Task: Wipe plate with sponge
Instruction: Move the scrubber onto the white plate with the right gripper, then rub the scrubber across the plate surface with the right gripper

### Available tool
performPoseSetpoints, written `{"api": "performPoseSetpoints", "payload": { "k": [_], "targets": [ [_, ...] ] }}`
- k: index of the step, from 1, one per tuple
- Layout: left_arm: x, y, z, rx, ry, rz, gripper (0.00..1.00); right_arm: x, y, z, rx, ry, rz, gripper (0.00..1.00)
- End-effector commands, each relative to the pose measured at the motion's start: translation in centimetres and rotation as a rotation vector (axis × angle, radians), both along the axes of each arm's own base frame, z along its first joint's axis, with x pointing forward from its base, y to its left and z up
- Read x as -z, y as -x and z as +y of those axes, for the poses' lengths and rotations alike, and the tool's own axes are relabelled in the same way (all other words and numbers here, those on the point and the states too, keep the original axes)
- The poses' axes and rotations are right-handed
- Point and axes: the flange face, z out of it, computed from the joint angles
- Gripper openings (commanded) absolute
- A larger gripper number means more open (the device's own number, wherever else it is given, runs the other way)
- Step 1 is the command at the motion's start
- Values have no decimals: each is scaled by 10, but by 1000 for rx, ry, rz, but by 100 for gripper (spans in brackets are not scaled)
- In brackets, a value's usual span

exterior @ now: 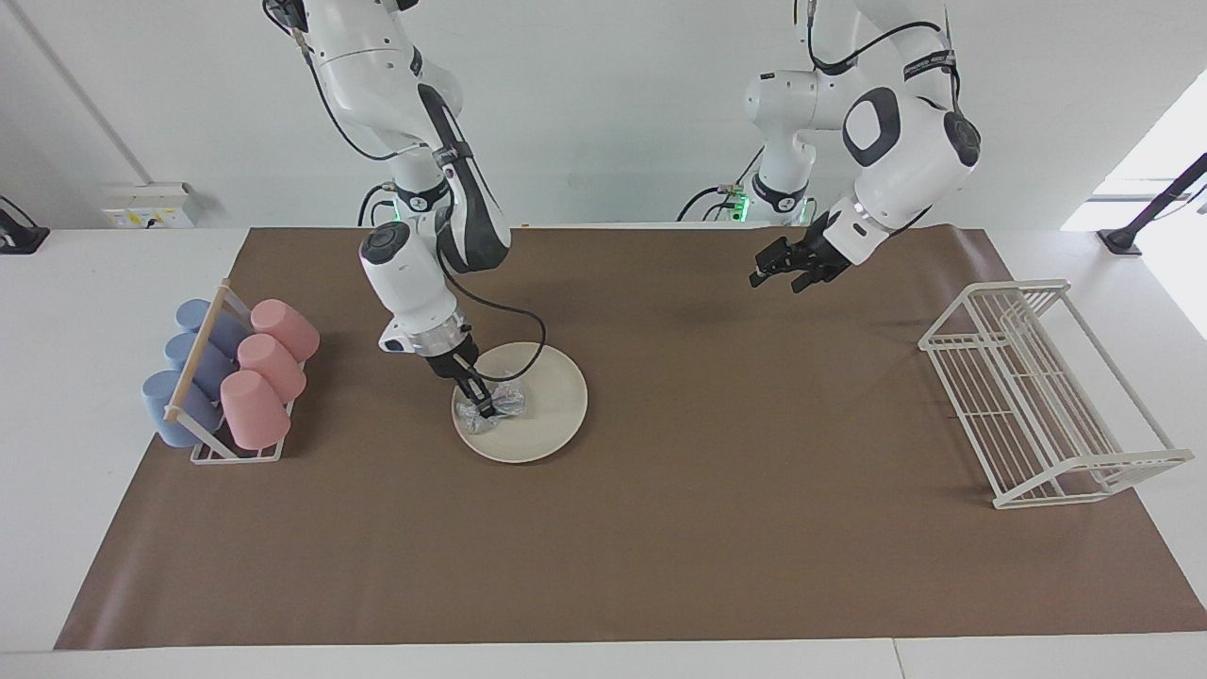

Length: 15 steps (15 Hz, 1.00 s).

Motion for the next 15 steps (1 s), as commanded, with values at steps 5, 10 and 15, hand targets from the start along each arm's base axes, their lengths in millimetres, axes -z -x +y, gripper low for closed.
{"api": "performPoseSetpoints", "payload": {
  "k": [5, 10, 15],
  "targets": [
    [2, -12, 10, -99, -94, -19, 100, 30, 38, 85, 138, -64, 51, 0],
    [2, -12, 10, -99, -94, -21, 100, 33, 21, 39, -4, -8, -2, 0],
    [2, -12, 10, -99, -94, -21, 100, 36, 12, 4, -80, 26, -15, 0]
  ]
}}
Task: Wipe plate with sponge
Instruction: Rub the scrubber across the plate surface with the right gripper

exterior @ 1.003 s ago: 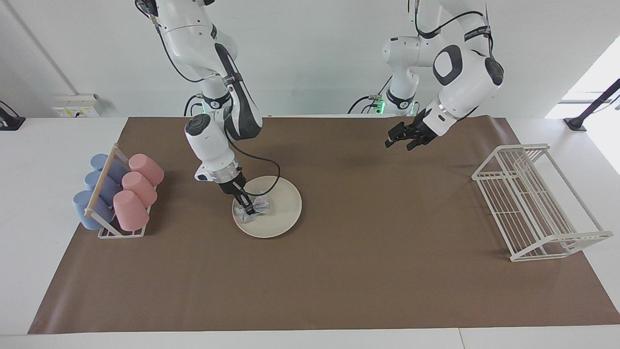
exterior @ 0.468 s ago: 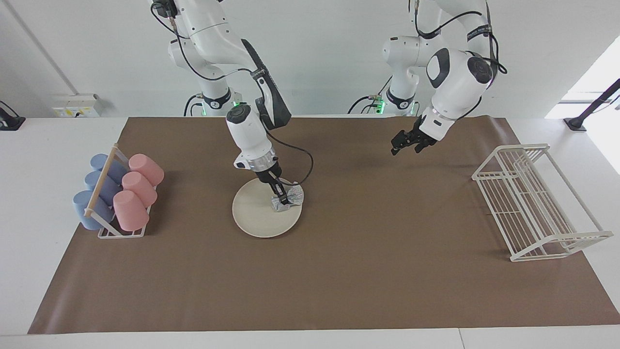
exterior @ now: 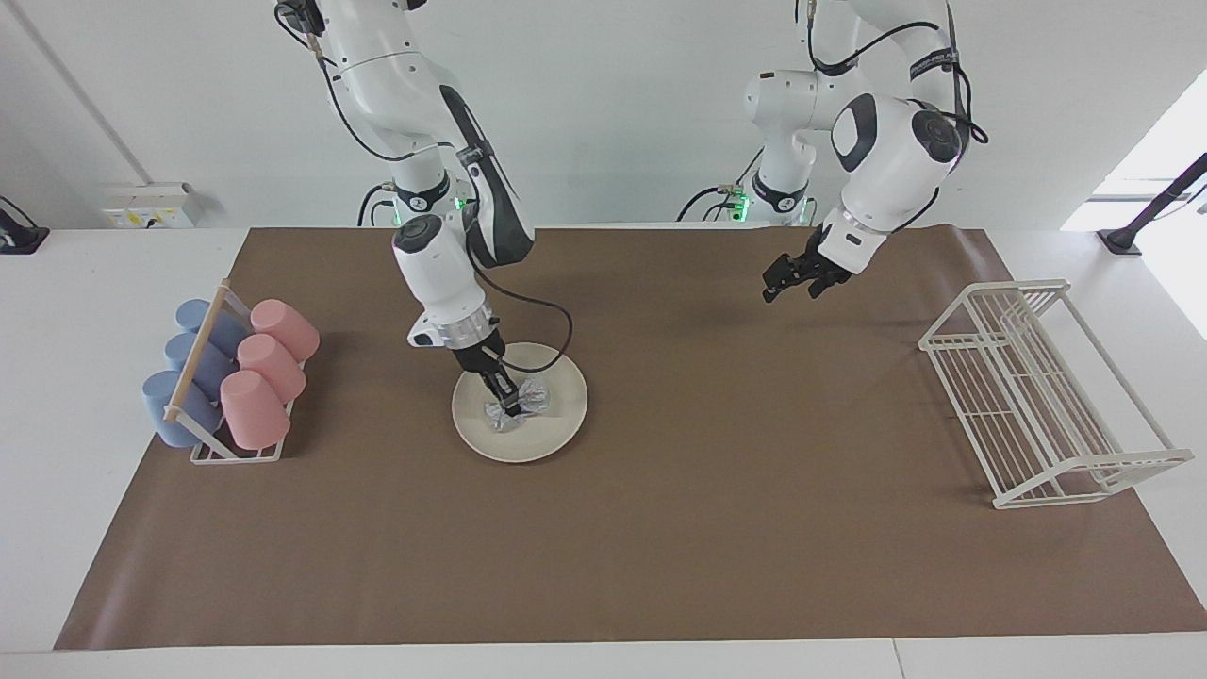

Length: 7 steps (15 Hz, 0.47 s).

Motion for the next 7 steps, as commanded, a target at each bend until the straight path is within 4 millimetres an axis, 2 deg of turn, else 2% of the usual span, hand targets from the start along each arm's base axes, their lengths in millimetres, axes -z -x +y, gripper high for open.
{"api": "performPoseSetpoints", "payload": {
  "k": [1, 4, 7],
  "targets": [
    [-2, -5, 1, -11, -20, -12, 100, 32, 10, -5, -35, 20, 61, 0],
    [-2, -6, 2, -12, -20, -12, 100, 34, 18, 9, 10, 4, 88, 0],
    [-1, -6, 2, -13, -20, -12, 100, 33, 34, 51, 84, -31, 123, 0]
  ]
}}
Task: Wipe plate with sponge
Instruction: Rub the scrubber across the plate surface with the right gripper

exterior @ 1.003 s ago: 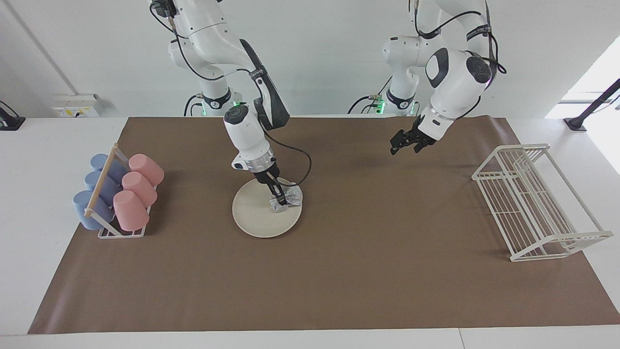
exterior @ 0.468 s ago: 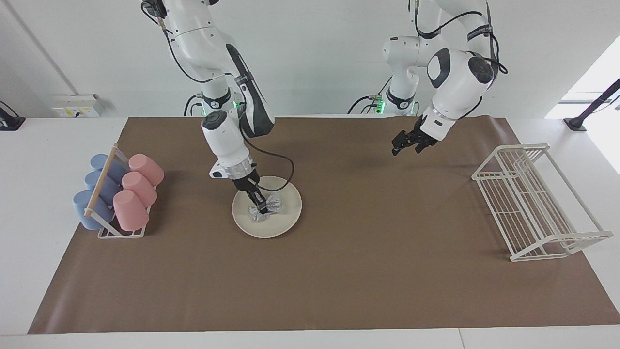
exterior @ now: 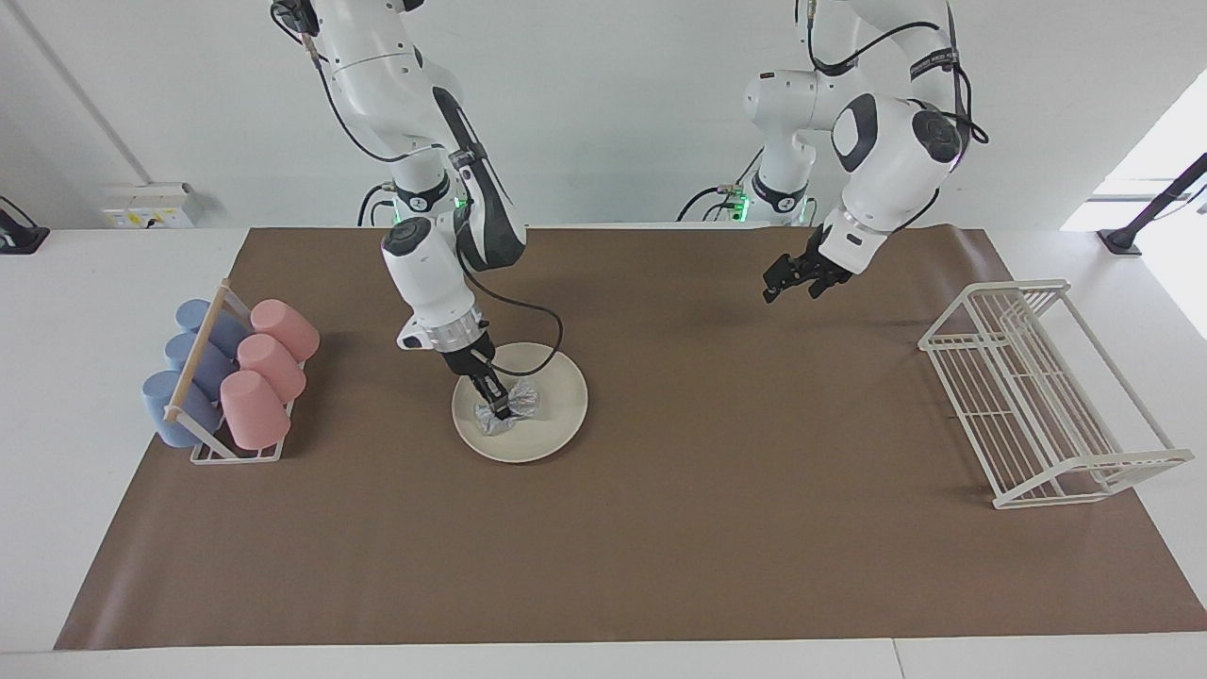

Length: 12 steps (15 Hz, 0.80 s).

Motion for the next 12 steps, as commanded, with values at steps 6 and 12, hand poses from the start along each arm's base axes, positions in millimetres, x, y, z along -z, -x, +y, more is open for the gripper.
{"api": "performPoseSetpoints", "payload": {
  "k": [6, 12],
  "targets": [
    [-2, -5, 1, -11, -20, -13, 100, 12, 24, 46, 57, -29, 90, 0],
    [-7, -10, 2, -34, 5, -39, 100, -191, 25, 83, 107, 36, 233, 0]
  ]
}}
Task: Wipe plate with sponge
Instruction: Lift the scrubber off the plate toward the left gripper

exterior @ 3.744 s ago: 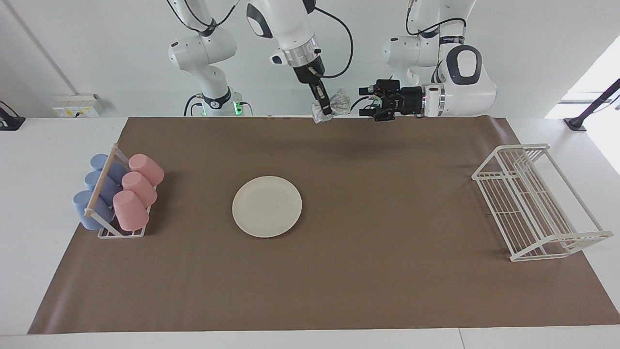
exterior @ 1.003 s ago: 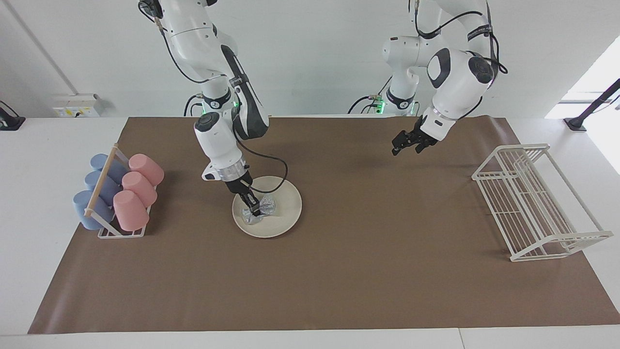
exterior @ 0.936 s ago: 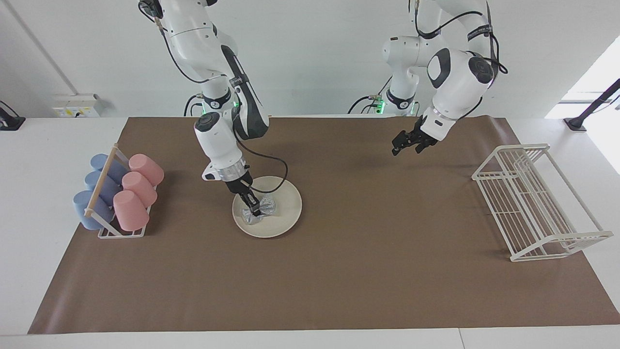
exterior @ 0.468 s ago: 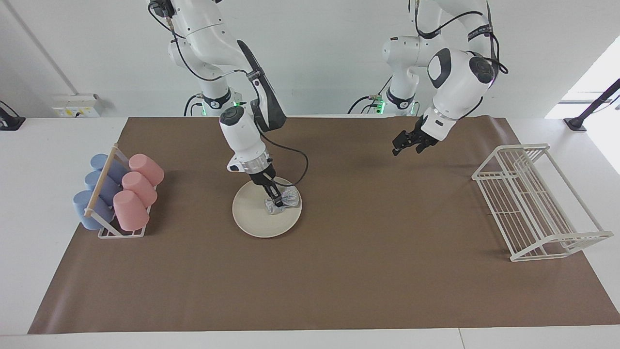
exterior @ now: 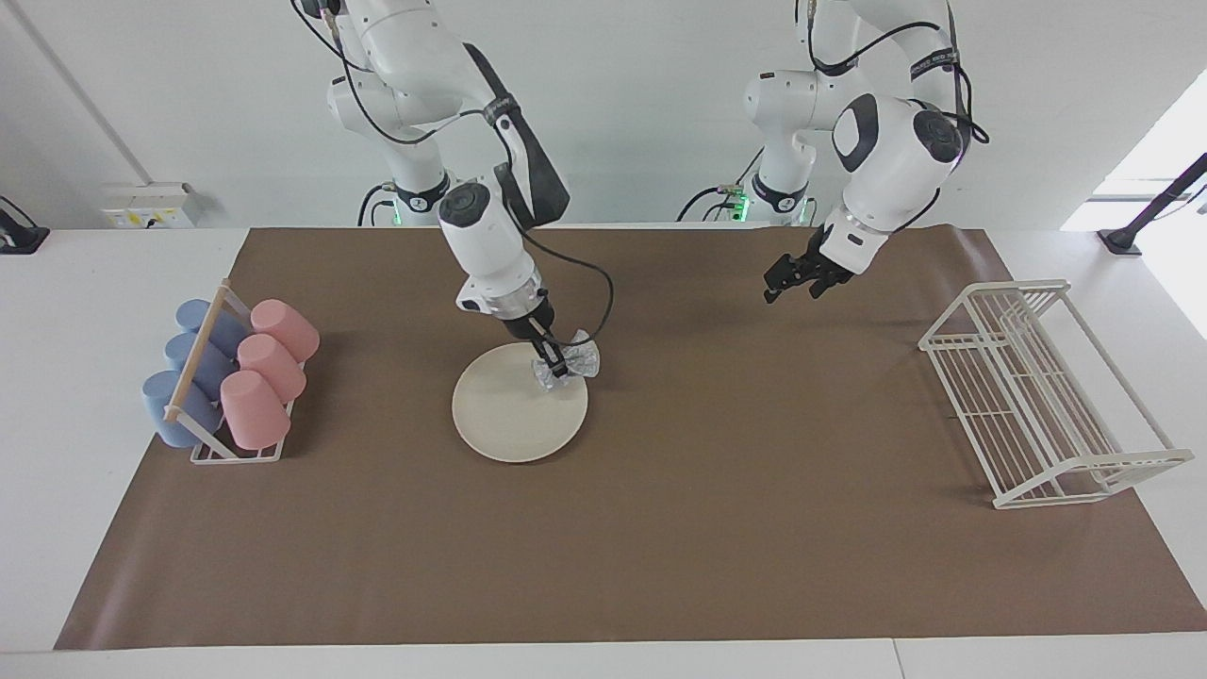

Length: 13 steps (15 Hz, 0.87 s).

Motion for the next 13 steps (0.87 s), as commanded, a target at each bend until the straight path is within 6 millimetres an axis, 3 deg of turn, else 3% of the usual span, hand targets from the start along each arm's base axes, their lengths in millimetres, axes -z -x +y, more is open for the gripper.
{"api": "performPoseSetpoints", "payload": {
  "k": [1, 3, 5, 11, 13],
  "targets": [
    [-8, -8, -2, -62, 59, -19, 100, -112, 8, 1, 26, 104, 16, 0],
    [-15, -7, -10, -114, 172, -4, 100, -169, 20, 12, 73, 120, 42, 0],
    [-32, -6, -22, -156, 267, -7, 100, -200, 30, 25, 147, 118, 62, 0],
    [-81, 2, -39, -338, 701, 46, 100, -192, 78, 119, 277, 77, 41, 0],
    [-99, 6, -50, -262, 805, 52, 100, -184, 88, 134, 265, 133, -5, 0]
  ]
}}
